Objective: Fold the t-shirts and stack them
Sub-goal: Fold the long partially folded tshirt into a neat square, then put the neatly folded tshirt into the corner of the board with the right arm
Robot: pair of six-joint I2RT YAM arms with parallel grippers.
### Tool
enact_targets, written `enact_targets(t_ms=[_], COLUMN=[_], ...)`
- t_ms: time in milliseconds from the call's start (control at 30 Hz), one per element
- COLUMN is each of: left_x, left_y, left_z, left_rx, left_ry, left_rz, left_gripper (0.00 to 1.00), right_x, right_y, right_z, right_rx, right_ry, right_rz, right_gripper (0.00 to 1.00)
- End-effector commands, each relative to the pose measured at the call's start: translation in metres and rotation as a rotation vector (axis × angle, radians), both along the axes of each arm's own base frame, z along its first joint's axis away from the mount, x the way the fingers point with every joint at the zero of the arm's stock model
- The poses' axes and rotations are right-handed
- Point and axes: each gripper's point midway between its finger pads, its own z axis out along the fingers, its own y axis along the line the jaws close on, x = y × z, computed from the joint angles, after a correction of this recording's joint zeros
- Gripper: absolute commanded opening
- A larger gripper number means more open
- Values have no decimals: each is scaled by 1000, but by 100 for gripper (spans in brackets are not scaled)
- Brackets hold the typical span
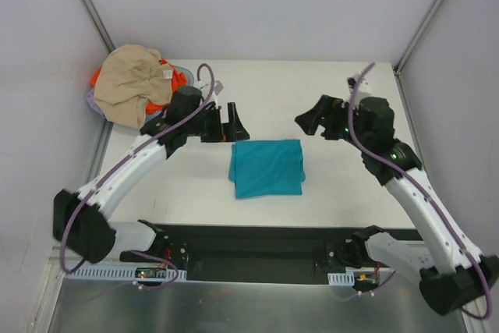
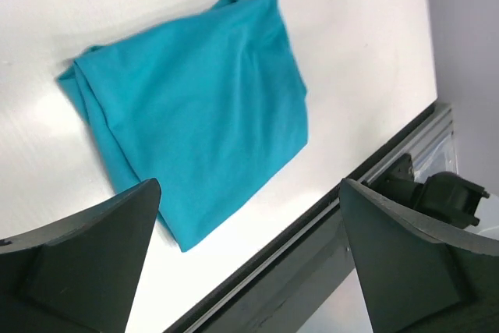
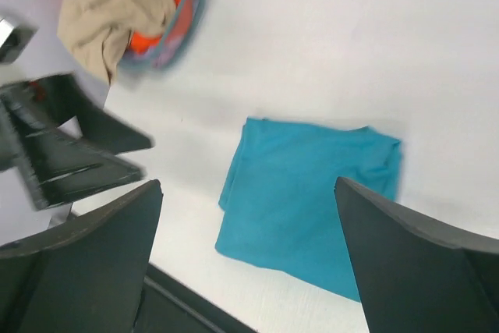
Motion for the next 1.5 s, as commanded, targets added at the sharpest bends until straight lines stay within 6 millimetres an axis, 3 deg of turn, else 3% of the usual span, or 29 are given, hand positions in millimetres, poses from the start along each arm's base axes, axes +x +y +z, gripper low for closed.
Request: enact_targets(t_ms=[0,100,133,233,267,433,500,667,900,1133,1267,1467], left_x=[-16,-28,-31,-42,-46,-56,-56,-54,-51,-49,-49,-46], left_y=[53,89,112,137,139,144,146,146,148,152,154,158], left_z=[17,16,10,-4,-11,-28,-36,-53,-71,-74,-75,-73], left_rx=[86,136,189,221,230,258,284,327,380,397,399,406], left_ry=[-114,-156,-175,-150,-142,-94,-81,-25,35,42,40,33], left_rz=[209,371,465,594,593,600,600,584,584,596,602,615], left_gripper=[99,99,99,99,99,99,99,99,99,99,99,99], right_x=[-23,-40,-44,-49,-47,-38,-32,-21,-22,-34,-40,-51], right_y=[-68,-69,-65,-56,-54,-34,-20,-17,2,12,6,-34], right_z=[-53,-83,-90,-116,-128,-170,-173,-203,-226,-239,-241,-241], right_rx=[-164,-190,-189,-214,-237,-260,-222,-265,-255,-239,-245,-348], right_ry=[119,215,238,342,391,550,563,638,700,749,759,786], right_rz=[-285,-255,-229,-173,-163,-91,-46,-60,-2,18,-11,-110], right_gripper=[97,97,97,97,100,84,77,73,60,46,21,11])
